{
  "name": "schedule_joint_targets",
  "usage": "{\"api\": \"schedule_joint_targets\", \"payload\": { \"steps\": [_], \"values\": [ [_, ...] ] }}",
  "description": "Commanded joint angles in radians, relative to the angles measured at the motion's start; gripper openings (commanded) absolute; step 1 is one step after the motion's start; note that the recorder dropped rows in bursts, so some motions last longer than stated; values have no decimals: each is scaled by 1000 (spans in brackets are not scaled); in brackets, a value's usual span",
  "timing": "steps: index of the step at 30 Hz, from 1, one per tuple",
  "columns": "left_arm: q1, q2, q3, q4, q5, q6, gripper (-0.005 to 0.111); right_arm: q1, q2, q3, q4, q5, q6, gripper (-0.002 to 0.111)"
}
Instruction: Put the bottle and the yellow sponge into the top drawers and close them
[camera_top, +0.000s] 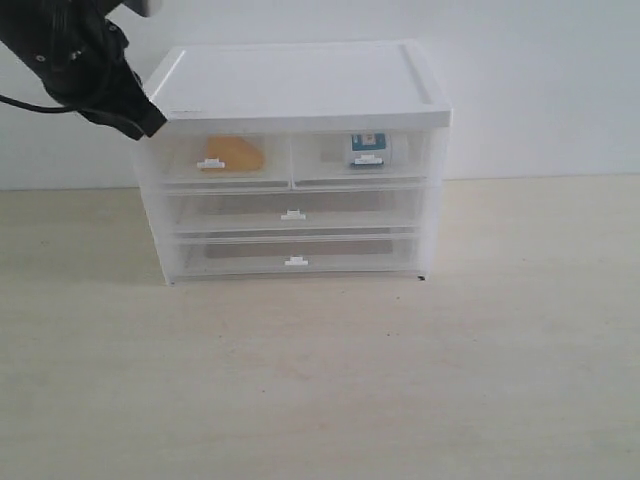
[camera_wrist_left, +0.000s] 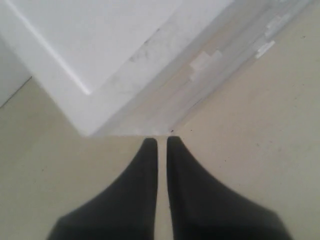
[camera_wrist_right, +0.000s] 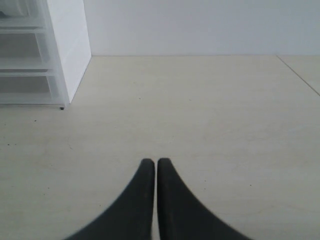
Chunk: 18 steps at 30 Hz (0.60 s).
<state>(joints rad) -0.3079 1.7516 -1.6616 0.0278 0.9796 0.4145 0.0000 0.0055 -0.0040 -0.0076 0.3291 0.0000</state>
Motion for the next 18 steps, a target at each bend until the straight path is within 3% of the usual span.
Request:
{"api": "schedule_joint_targets", "payload": {
  "steps": [1, 18],
  "values": [
    [-1, -87, 55, 67, -12, -157, 4, 0, -5, 4, -2, -7, 0, 0],
    [-1, -453, 479, 32, -338, -291, 4, 0, -5, 4, -2, -7, 0, 0]
  ]
}}
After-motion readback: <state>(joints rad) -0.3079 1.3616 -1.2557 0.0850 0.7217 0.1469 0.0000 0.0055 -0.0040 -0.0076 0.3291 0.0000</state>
